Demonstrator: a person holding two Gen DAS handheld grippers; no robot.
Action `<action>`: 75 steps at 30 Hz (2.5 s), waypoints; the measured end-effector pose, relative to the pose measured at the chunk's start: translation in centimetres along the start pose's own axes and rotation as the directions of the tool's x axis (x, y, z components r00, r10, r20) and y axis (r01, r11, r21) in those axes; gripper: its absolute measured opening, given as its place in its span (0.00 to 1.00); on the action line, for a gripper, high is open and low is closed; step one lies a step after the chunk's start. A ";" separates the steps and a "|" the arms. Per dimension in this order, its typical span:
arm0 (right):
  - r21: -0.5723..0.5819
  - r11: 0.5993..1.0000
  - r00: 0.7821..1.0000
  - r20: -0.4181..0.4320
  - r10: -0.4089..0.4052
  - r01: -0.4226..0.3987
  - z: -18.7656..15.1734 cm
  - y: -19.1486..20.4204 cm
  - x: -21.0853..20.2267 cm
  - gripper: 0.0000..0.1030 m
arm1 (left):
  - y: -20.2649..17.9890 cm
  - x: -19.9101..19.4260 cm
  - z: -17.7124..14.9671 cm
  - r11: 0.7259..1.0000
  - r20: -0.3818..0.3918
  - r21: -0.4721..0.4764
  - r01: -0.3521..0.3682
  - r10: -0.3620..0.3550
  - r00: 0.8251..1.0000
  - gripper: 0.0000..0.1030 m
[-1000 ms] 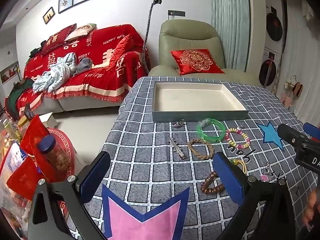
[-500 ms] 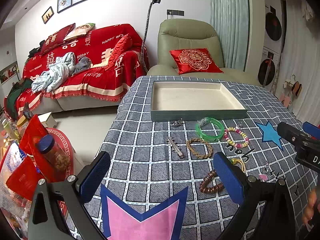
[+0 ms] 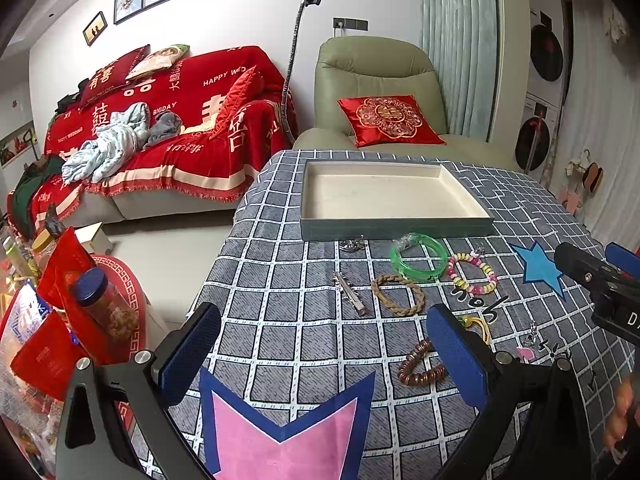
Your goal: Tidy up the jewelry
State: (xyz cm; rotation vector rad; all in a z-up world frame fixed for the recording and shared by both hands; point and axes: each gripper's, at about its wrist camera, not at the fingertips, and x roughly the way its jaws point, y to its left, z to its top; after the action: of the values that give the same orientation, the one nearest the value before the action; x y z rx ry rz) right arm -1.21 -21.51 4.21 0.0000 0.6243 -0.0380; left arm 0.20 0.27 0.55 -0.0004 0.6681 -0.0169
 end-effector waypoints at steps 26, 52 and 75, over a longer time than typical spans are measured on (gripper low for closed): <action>0.002 1.000 1.000 -0.001 0.002 -0.002 0.0 0.0 0.0 1.00 | 0.1 0.4 -0.4 1.000 -0.008 -0.002 0.002 -0.002 1.000 1.00; 0.005 1.000 1.000 -0.003 0.004 -0.004 0.0 -0.1 -0.1 1.00 | 0.1 0.5 -0.5 1.000 -0.009 -0.004 0.002 -0.002 1.000 1.00; 0.006 1.000 1.000 -0.004 0.003 -0.003 0.0 -0.1 0.0 1.00 | -0.1 0.7 -1.0 1.000 -0.014 -0.005 0.003 -0.003 1.000 1.00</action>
State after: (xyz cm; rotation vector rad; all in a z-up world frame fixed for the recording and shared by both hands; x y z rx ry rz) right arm -1.21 -21.56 4.22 0.0067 0.6282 -0.0369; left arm 0.18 0.16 -0.65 -0.0057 0.6825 -0.0183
